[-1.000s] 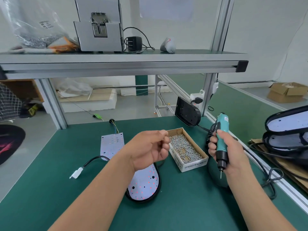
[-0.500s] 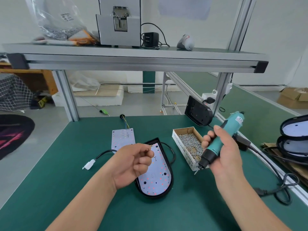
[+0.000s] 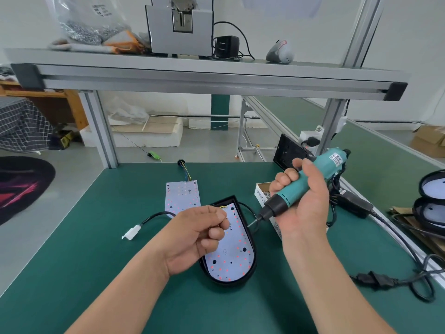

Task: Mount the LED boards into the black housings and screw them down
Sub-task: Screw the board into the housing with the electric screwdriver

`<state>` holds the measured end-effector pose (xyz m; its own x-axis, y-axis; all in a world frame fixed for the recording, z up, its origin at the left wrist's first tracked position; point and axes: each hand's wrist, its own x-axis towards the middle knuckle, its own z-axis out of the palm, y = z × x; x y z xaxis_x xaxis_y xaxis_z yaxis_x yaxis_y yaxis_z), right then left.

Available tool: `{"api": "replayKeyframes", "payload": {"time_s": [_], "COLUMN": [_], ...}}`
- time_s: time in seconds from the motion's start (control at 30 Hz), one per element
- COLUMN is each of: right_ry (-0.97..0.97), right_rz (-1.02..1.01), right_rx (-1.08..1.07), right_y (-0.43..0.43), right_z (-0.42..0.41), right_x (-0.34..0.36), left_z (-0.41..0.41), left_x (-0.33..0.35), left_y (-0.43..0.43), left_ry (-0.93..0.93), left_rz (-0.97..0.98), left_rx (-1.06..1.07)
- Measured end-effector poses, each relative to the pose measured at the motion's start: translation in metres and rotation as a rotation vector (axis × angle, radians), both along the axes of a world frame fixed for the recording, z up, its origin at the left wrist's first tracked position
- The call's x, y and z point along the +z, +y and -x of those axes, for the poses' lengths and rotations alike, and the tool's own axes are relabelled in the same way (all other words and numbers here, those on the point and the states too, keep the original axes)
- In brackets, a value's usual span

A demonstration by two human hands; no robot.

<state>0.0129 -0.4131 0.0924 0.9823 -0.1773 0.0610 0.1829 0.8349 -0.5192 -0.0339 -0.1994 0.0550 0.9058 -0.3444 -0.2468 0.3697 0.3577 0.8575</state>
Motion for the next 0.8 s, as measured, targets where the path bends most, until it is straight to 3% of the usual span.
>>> {"api": "replayKeyframes", "payload": {"time_s": [0.43,0.8], "right_ry": [-0.032,-0.024], "right_rz": [-0.042,-0.021], "right_rx": [-0.044,-0.034], "right_y": [0.002,0.001], "right_z": [0.011,0.010], "right_x": [-0.018,-0.022], "left_z": [0.007,0.011], "left_x": [-0.009,-0.009], "left_y": [-0.014,-0.020], "left_ry": [-0.051,-0.047], "left_rz": [-0.127,-0.113], "left_rx": [-0.061,-0.064]}}
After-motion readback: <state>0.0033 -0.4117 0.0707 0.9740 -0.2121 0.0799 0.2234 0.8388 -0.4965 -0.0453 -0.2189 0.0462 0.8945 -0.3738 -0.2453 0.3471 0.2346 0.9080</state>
